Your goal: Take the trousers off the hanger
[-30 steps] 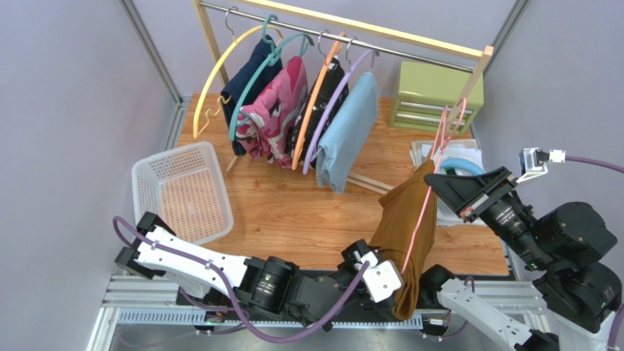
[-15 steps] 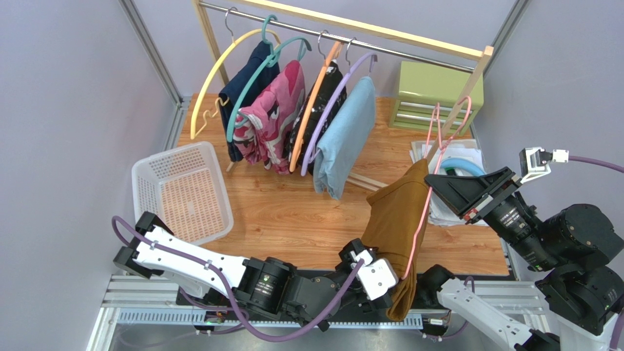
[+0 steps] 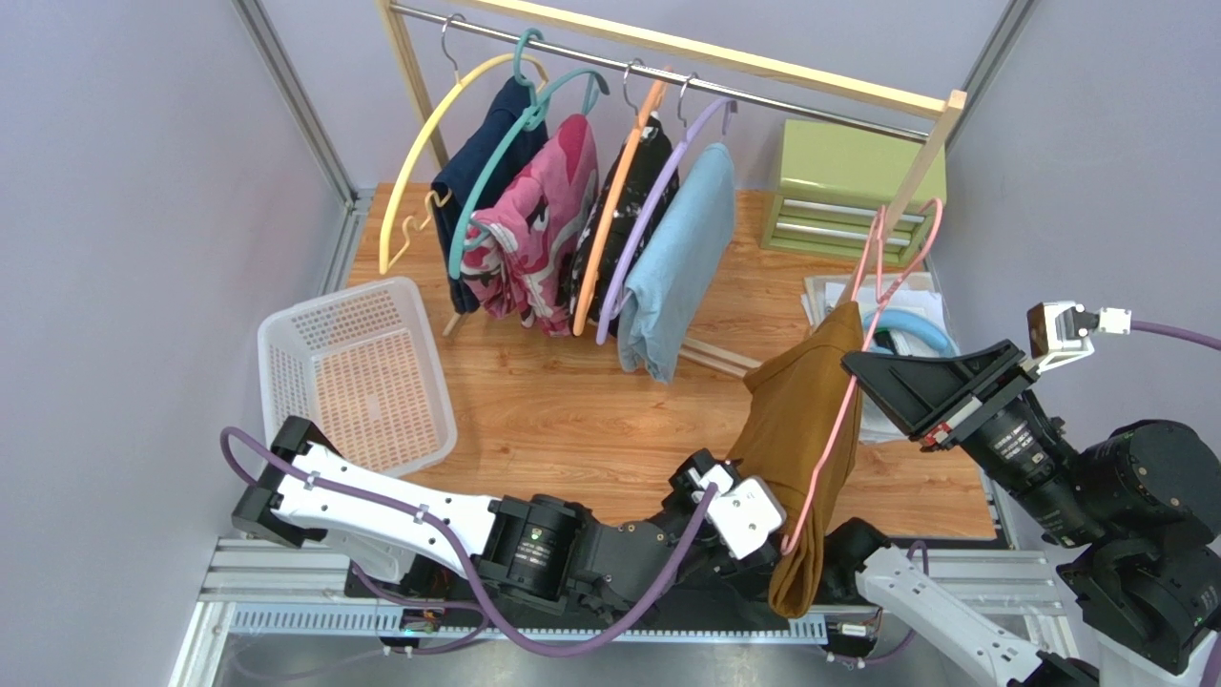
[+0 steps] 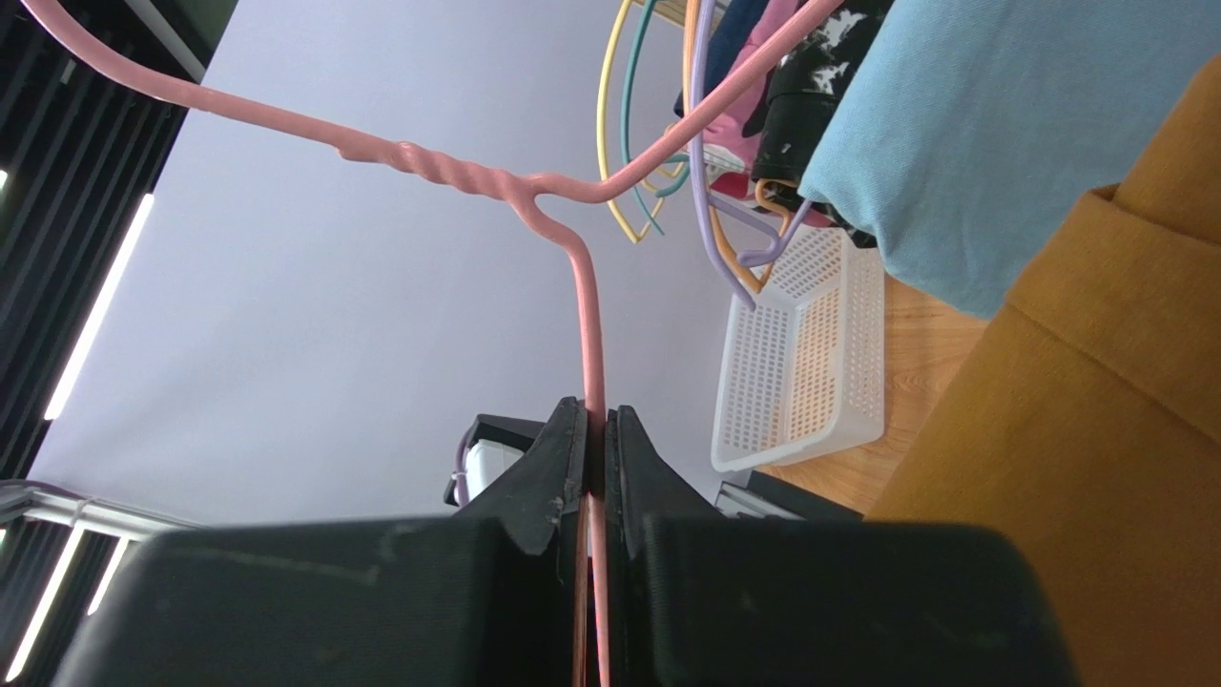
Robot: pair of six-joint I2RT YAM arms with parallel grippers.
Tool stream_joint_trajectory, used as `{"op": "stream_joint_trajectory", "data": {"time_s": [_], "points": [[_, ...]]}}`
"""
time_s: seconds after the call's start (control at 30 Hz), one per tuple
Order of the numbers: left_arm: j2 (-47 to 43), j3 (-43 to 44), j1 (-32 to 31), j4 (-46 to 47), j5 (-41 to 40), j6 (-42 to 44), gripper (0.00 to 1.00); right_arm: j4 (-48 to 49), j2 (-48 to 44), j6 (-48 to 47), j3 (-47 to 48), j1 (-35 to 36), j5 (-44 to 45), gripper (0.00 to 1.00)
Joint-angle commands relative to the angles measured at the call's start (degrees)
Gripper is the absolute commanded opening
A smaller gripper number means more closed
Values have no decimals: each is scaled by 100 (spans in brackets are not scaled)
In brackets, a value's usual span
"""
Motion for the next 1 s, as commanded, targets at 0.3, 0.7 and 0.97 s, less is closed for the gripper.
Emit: {"op": "stream_joint_trajectory", "data": {"time_s": [0.3,0.7,0.97], "points": [[-105,493,141,585,39,743,25,645,-368,303,-199,29,-301,0],[-438,1002,124,-135,-207,603,0,57,-641,-127,-393,29,-618,0],[-1002,1046,80,-276,206,356,0,-208,-782,-471,-718,20,-907,0]]}}
